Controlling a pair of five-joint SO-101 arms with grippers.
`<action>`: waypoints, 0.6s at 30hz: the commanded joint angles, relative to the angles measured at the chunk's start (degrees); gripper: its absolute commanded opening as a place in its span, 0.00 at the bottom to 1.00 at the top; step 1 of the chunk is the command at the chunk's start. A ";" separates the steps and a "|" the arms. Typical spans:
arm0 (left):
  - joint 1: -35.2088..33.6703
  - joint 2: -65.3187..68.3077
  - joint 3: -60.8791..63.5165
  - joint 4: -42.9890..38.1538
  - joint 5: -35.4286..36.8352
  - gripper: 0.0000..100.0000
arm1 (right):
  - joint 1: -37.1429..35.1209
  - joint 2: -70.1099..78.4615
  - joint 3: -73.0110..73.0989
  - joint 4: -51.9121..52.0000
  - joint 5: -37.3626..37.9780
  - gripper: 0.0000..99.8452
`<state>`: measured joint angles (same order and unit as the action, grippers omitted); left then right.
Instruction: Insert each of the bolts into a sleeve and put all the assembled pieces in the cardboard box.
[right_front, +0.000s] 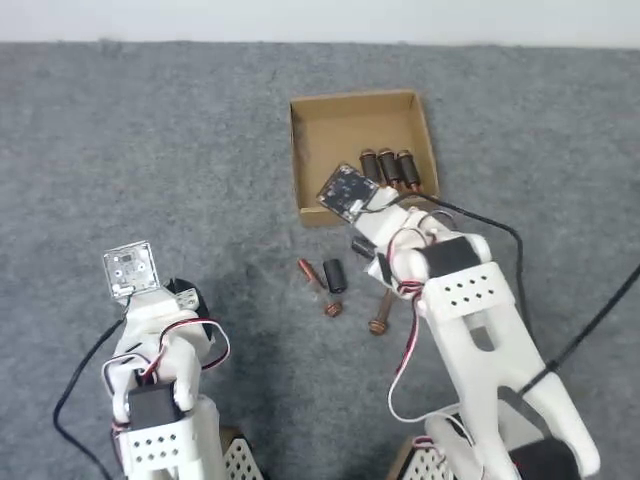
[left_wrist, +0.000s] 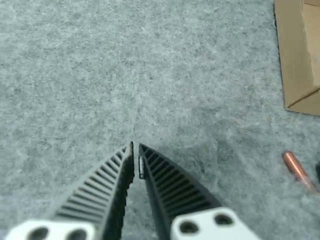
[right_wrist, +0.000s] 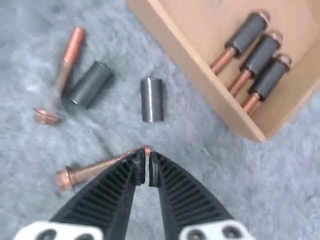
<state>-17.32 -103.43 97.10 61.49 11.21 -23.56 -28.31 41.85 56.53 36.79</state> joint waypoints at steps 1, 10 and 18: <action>-0.26 -0.09 -0.57 0.09 -0.53 0.01 | -2.77 3.12 -5.01 0.75 -0.62 0.10; -0.26 -0.09 -0.57 0.00 -0.53 0.01 | -3.12 18.77 -14.42 0.57 -0.62 0.10; -0.26 -0.09 -0.57 -0.09 -0.62 0.01 | -2.33 31.60 -23.82 1.01 -0.53 0.13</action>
<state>-17.32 -103.43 97.10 61.49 11.21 -26.46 2.29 23.38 56.88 36.79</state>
